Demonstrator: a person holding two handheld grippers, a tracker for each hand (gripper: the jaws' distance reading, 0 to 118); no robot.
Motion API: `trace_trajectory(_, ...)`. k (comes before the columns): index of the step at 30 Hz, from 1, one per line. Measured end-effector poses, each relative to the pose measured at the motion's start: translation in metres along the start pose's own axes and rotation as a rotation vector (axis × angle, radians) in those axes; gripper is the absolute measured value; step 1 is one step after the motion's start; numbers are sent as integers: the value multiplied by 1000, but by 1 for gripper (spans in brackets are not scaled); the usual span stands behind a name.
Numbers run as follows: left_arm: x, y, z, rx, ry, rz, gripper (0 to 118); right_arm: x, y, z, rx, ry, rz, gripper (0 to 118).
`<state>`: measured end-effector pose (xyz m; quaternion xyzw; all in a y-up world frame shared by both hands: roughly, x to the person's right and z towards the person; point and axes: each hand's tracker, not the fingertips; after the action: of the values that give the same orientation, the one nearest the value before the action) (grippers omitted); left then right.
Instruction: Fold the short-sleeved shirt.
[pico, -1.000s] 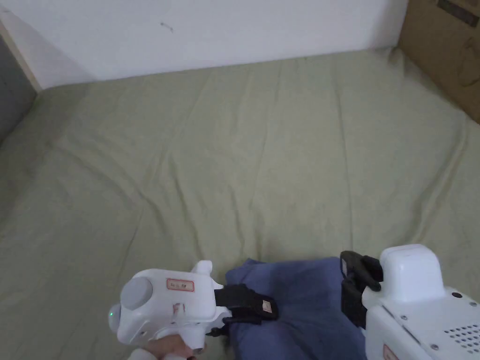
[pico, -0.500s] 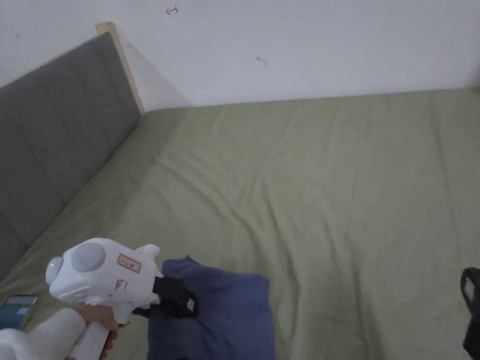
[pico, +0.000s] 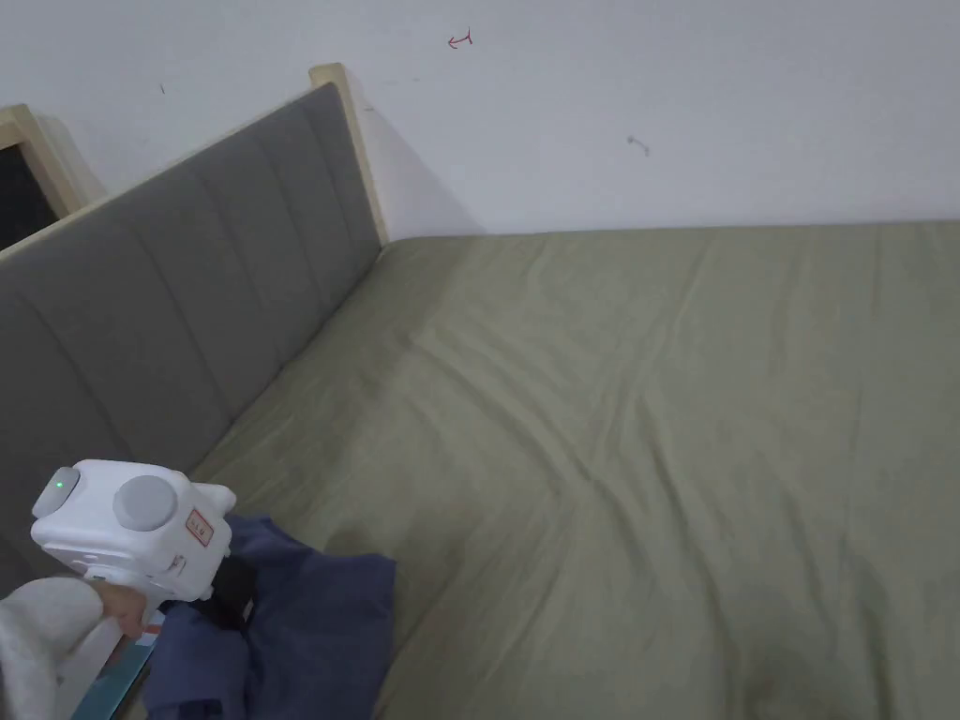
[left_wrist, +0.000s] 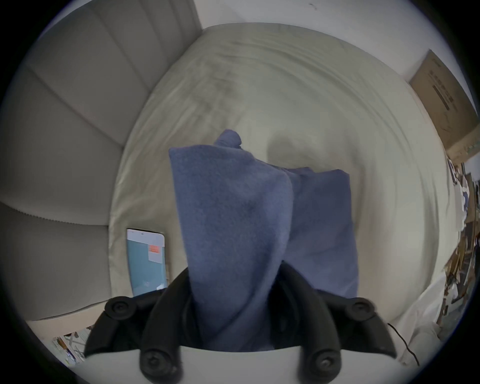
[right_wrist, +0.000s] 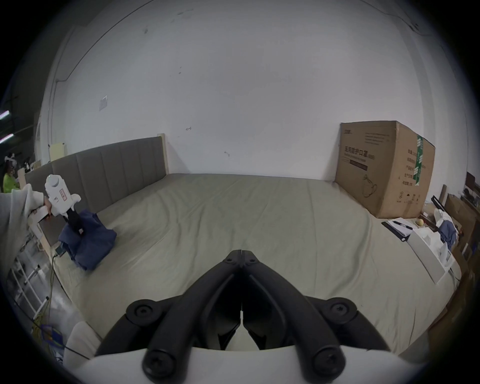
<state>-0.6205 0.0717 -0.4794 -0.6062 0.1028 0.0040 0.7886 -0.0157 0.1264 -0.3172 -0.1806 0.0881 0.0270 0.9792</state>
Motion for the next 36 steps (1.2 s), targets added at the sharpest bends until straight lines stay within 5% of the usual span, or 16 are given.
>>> trace_trajectory(4,-4,-12,3,96,137,60,106,0,0,-2,-27,43,-11,0)
trace_trajectory(11,26,-42,53,246,-97,170,107,6,1,6,-46,55,-37,0)
trace_trajectory(12,39,-49,63,288,-127,163,102,7,2,8,-45,55,-38,0)
trace_trajectory(15,80,-68,88,390,-174,131,15,13,6,15,-36,56,-56,0)
trace_trajectory(16,99,-77,98,425,-182,127,7,15,7,18,-32,58,-63,0)
trace_trajectory(28,335,-192,210,884,-186,-62,0,70,23,64,83,36,-100,0)
trace_trajectory(36,409,-236,252,1101,-165,-34,0,97,27,94,172,3,-90,0)
